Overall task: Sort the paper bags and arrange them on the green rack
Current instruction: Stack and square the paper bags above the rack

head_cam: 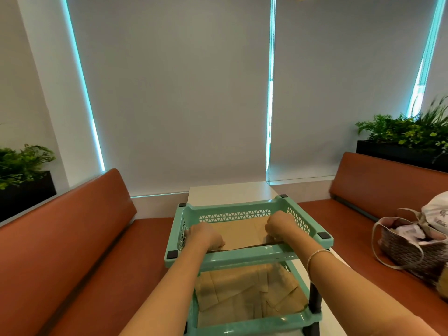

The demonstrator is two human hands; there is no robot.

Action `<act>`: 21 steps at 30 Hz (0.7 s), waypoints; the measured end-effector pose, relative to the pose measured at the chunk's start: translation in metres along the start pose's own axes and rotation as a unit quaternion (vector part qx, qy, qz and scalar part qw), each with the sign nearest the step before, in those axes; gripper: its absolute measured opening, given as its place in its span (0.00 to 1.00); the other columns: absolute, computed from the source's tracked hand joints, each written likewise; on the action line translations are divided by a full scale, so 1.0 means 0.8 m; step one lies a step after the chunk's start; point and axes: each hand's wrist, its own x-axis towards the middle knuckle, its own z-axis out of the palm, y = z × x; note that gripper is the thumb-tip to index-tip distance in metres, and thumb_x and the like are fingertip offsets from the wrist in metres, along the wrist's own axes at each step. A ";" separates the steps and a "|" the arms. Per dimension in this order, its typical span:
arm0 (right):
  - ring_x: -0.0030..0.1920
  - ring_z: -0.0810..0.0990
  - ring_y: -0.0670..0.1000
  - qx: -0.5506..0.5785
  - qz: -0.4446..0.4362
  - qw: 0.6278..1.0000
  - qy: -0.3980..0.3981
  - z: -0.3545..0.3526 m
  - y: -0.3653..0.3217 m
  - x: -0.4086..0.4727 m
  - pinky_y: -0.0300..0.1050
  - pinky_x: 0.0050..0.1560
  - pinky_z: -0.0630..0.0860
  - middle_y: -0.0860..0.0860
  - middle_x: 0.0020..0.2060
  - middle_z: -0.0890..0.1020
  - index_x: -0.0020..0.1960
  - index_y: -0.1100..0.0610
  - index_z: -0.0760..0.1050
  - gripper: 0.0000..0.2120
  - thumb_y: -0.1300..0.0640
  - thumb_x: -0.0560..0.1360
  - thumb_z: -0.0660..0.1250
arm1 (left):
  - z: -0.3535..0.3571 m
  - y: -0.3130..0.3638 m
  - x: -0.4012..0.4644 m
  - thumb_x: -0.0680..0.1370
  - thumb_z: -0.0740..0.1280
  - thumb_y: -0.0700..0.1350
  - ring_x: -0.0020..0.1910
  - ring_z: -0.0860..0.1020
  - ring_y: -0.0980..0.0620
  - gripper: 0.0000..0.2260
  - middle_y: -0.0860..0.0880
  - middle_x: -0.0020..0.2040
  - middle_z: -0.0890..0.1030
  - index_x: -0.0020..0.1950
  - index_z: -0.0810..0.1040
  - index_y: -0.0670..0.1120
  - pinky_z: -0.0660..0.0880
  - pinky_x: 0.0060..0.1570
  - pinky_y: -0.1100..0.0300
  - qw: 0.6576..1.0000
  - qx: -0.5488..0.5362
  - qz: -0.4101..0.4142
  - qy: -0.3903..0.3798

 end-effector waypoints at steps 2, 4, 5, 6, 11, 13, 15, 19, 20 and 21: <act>0.31 0.69 0.46 -0.006 0.000 1.000 0.001 -0.001 -0.001 -0.001 0.35 0.31 0.66 0.50 0.32 0.71 0.34 0.57 0.66 0.13 0.58 0.77 0.59 | 0.002 0.000 0.002 0.75 0.65 0.54 0.59 0.74 0.45 0.21 0.44 0.59 0.76 0.61 0.73 0.41 0.71 0.59 0.55 1.000 -0.005 -0.004 -0.001; 0.32 0.69 0.47 -0.008 -0.001 1.000 -0.001 -0.001 -0.003 -0.002 0.36 0.34 0.68 0.50 0.32 0.71 0.34 0.57 0.66 0.13 0.59 0.77 0.59 | 0.002 -0.001 0.001 0.74 0.65 0.54 0.60 0.73 0.44 0.23 0.43 0.60 0.76 0.62 0.73 0.41 0.71 0.60 0.54 1.000 -0.014 -0.006 -0.003; 0.32 0.69 0.47 -0.002 -0.002 1.000 0.001 -0.002 -0.004 -0.003 0.37 0.35 0.69 0.51 0.32 0.71 0.34 0.58 0.66 0.12 0.59 0.77 0.59 | 0.001 -0.001 0.000 0.74 0.65 0.54 0.60 0.73 0.44 0.23 0.43 0.60 0.76 0.63 0.72 0.41 0.71 0.60 0.53 1.000 -0.010 -0.003 -0.003; 0.32 0.70 0.47 0.007 -0.006 1.000 0.009 -0.002 -0.003 -0.002 0.37 0.34 0.69 0.51 0.32 0.72 0.34 0.58 0.67 0.12 0.60 0.77 0.60 | -0.001 -0.001 -0.003 0.75 0.64 0.54 0.60 0.73 0.43 0.23 0.43 0.61 0.76 0.63 0.72 0.41 0.71 0.61 0.53 1.000 -0.004 -0.003 -0.002; 0.43 0.77 0.52 0.075 -0.075 0.989 0.102 -0.020 0.001 -0.014 0.42 0.46 0.75 0.54 0.42 0.79 0.47 0.62 0.77 0.06 0.64 0.75 0.62 | -0.011 0.004 -0.015 0.75 0.65 0.49 0.59 0.73 0.42 0.17 0.40 0.60 0.76 0.59 0.76 0.40 0.73 0.58 0.50 0.991 -0.096 0.035 0.088; 0.49 0.78 0.53 0.115 -0.123 0.979 0.118 -0.036 -0.003 -0.032 0.42 0.50 0.75 0.56 0.52 0.81 0.58 0.61 0.77 0.12 0.63 0.75 0.63 | -0.022 0.010 -0.032 0.77 0.66 0.48 0.61 0.73 0.45 0.16 0.43 0.61 0.77 0.61 0.76 0.42 0.72 0.62 0.51 0.972 -0.174 0.086 0.131; 0.47 0.79 0.51 0.182 -0.161 0.964 0.105 -0.049 -0.008 -0.056 0.39 0.44 0.75 0.55 0.54 0.81 0.61 0.58 0.77 0.14 0.63 0.75 0.64 | -0.036 0.018 -0.058 0.77 0.66 0.47 0.60 0.74 0.49 0.14 0.47 0.60 0.78 0.61 0.76 0.44 0.71 0.60 0.57 0.946 -0.247 0.141 0.154; 0.37 0.78 0.46 0.255 -0.223 0.941 0.014 -0.057 -0.009 -0.111 0.37 0.37 0.76 0.49 0.40 0.81 0.56 0.57 0.79 0.10 0.61 0.76 0.66 | -0.037 0.024 -0.115 0.77 0.66 0.46 0.48 0.75 0.57 0.09 0.54 0.50 0.79 0.57 0.77 0.47 0.70 0.46 0.68 0.908 -0.319 0.207 0.174; 0.36 0.78 0.45 0.258 -0.233 0.937 -0.012 -0.056 -0.006 -0.124 0.37 0.37 0.77 0.49 0.38 0.81 0.54 0.57 0.79 0.08 0.61 0.76 0.66 | -0.032 0.022 -0.126 0.77 0.66 0.46 0.46 0.76 0.57 0.09 0.54 0.48 0.78 0.56 0.77 0.48 0.70 0.43 0.69 0.904 -0.332 0.213 0.166; 0.35 0.78 0.45 0.263 -0.240 0.934 -0.039 -0.054 -0.003 -0.135 0.37 0.36 0.77 0.50 0.37 0.81 0.52 0.57 0.79 0.06 0.62 0.76 0.66 | -0.025 0.020 -0.135 0.77 0.67 0.46 0.45 0.77 0.56 0.08 0.54 0.46 0.78 0.55 0.77 0.48 0.71 0.42 0.69 0.901 -0.342 0.216 0.156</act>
